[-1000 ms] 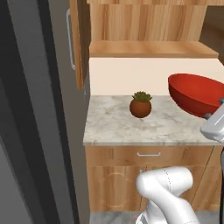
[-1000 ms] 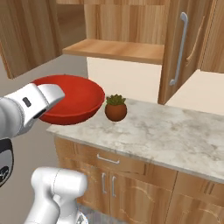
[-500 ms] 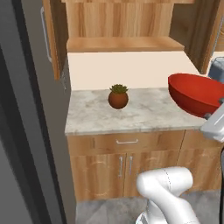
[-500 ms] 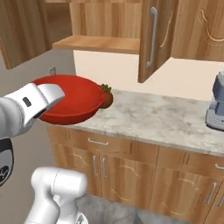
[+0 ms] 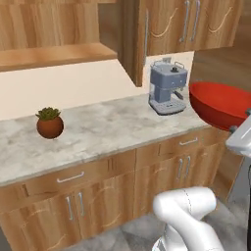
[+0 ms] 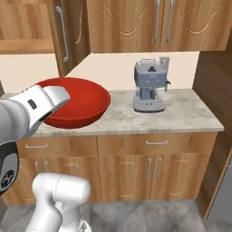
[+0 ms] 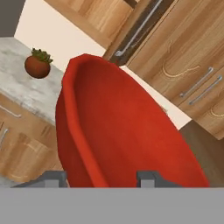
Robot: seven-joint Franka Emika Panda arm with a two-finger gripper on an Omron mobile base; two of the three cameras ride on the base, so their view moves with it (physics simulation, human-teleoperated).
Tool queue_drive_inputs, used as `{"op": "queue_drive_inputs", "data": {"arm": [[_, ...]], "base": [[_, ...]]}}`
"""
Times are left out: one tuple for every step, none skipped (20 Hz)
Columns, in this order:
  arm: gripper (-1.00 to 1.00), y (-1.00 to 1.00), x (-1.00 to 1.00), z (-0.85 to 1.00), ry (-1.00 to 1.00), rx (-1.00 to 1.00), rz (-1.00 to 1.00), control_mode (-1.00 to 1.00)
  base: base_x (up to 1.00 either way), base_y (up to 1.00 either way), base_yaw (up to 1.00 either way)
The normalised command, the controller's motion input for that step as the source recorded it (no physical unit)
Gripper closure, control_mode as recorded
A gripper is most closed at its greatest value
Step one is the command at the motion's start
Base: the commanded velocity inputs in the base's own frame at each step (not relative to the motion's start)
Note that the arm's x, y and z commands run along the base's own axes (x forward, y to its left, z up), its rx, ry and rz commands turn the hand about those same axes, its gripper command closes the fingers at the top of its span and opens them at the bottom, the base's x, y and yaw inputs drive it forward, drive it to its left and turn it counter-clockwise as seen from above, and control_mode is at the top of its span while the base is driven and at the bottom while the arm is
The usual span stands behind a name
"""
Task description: Move the bowls from the cabinet to the plates on the dining table.
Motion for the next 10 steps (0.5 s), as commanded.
{"op": "queue_drive_inputs", "data": {"arm": [[1.0, 0.0, 0.0, 0.0, 0.0, 0.0, 0.0, 1.0], [1.0, 0.0, 0.0, 0.0, 0.0, 0.0, 0.0, 1.0], [1.0, 0.0, 0.0, 0.0, 0.0, 0.0, 0.0, 1.0], [1.0, 0.0, 0.0, 0.0, 0.0, 0.0, 0.0, 1.0], [1.0, 0.0, 0.0, 0.0, 0.0, 0.0, 0.0, 1.0], [1.0, 0.0, 0.0, 0.0, 0.0, 0.0, 0.0, 1.0], [1.0, 0.0, 0.0, 0.0, 0.0, 0.0, 0.0, 1.0], [1.0, 0.0, 0.0, 0.0, 0.0, 0.0, 0.0, 1.0], [1.0, 0.0, 0.0, 0.0, 0.0, 0.0, 0.0, 1.0], [1.0, 0.0, 0.0, 0.0, 0.0, 0.0, 0.0, 1.0]], "base": [[0.17, -0.82, -0.56], [0.29, -0.79, -0.55], [0.31, -0.79, -0.56], [0.29, -0.82, -0.57], [0.25, -0.81, -0.57], [0.19, -0.81, -0.58], [0.17, -0.78, -0.58], [0.14, -0.76, -0.57], [0.11, -0.73, -0.57], [0.11, -0.71, -0.56]]}}
